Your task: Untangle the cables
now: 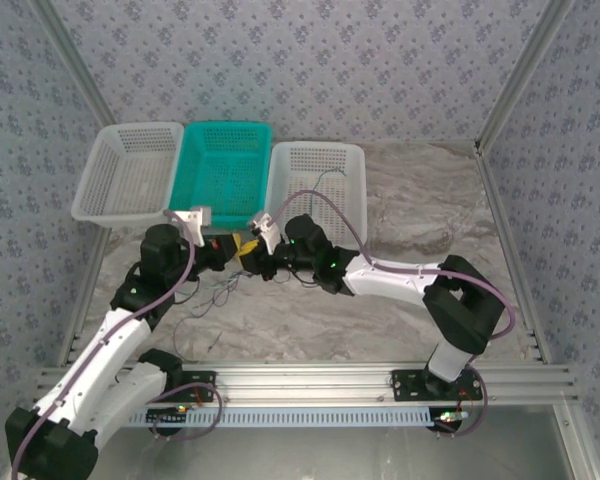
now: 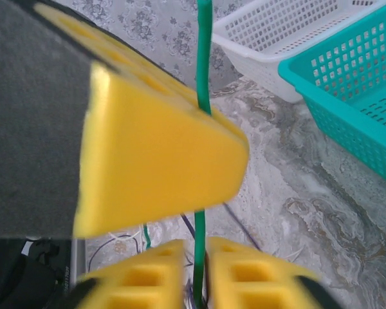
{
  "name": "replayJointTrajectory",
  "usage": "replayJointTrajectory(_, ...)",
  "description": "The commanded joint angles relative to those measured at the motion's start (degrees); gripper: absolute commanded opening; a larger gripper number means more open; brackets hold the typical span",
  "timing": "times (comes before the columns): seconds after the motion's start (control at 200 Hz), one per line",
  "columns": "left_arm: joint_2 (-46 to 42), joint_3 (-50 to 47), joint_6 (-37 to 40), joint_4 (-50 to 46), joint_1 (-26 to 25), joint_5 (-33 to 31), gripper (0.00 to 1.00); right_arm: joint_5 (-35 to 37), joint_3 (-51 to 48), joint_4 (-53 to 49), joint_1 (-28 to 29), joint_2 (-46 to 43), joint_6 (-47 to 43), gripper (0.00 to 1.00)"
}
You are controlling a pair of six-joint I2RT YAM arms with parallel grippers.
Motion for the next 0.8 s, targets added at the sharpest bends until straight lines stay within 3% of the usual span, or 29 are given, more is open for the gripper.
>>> replayJointTrajectory(0.0,-2.38,2.51,-3.62,3.53,0.43,-0.84,0.00,7.06,0.42,0.18,1.80,-0.60,-2.74,0.40)
replayJointTrajectory(0.13,-2.28,6.86,-5.26,2.74,0.43,0.63,0.00,14.39,-1.90,4.57,2.94,1.12,-5.15,0.46)
replayJointTrajectory(0.415,-5.04,12.70,-3.79,-3.84,1.68,-4.09,0.00,14.89,-2.55,3.02,2.75,6.38,-3.28,0.21)
replayJointTrajectory(0.64,-6.97,18.08,-1.92,-12.74,6.65,-12.26,0.00,14.88,-8.57,5.30,2.69,5.71,-0.12,0.20)
replayJointTrajectory(0.795,-7.14,19.80,-1.77,-15.30,12.37,-12.52,0.00,14.89,-11.67,5.09,2.80,4.80,0.60,0.09)
